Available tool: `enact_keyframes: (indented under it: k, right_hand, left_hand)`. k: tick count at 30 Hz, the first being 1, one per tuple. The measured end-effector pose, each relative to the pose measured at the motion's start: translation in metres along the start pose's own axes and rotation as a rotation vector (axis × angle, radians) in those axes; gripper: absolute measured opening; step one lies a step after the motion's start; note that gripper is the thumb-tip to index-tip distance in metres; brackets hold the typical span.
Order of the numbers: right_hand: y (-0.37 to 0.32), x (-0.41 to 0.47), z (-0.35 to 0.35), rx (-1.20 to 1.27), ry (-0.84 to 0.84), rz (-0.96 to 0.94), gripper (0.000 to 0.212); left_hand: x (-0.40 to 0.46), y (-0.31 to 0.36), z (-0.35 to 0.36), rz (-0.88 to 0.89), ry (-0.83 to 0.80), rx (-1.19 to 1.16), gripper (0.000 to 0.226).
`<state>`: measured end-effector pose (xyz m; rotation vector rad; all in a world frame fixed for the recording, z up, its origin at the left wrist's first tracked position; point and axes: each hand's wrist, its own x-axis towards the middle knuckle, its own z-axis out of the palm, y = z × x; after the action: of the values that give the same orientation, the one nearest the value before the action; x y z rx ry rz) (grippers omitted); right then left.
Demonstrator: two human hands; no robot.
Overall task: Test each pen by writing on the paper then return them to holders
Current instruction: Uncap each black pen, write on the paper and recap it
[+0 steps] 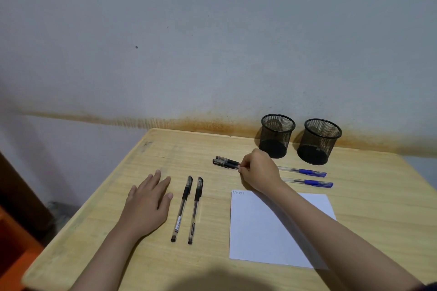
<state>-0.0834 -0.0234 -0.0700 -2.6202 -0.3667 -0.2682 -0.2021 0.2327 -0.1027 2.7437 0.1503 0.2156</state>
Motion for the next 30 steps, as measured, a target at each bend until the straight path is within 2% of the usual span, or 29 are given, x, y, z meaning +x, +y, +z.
enact_keyframes:
  k: [3, 7, 11, 15, 17, 21, 25, 27, 30]
  right_hand:
    - [0.001, -0.003, 0.000, -0.040, 0.011, -0.055, 0.015]
    - [0.001, -0.011, -0.011, 0.027, 0.067, -0.097, 0.013]
    - [-0.001, -0.026, -0.031, 0.253, 0.021, -0.099, 0.009]
    - [-0.004, -0.050, -0.047, 0.519, -0.002, -0.065, 0.007]
    - [-0.004, -0.061, -0.053, 0.621, -0.006, -0.049, 0.007]
    - [-0.006, -0.077, -0.065, 0.787, -0.055, -0.028, 0.008]
    - [-0.002, -0.087, -0.078, 0.935, -0.078, 0.000, 0.006]
    - [0.002, -0.092, -0.082, 1.104, -0.104, 0.014, 0.008]
    - [0.003, -0.098, -0.085, 1.341, -0.132, -0.014, 0.022]
  left_hand:
    - [0.000, 0.000, 0.000, 0.000, 0.002, -0.003, 0.050]
    - [0.000, -0.001, 0.001, -0.002, 0.018, -0.033, 0.049]
    - [0.003, 0.001, -0.005, -0.015, 0.065, -0.181, 0.050]
    - [-0.002, 0.043, -0.013, 0.154, 0.291, -0.443, 0.045]
    - [-0.003, 0.072, -0.020, 0.244, 0.348, -0.573, 0.046]
    - [0.008, 0.103, -0.025, 0.535, 0.366, -0.512, 0.039]
    - [0.017, 0.118, -0.025, 0.598, 0.388, -0.571, 0.024]
    - [0.019, 0.123, -0.025, 0.617, 0.373, -0.600, 0.022]
    - [0.020, 0.128, -0.024, 0.604, 0.352, -0.654, 0.023]
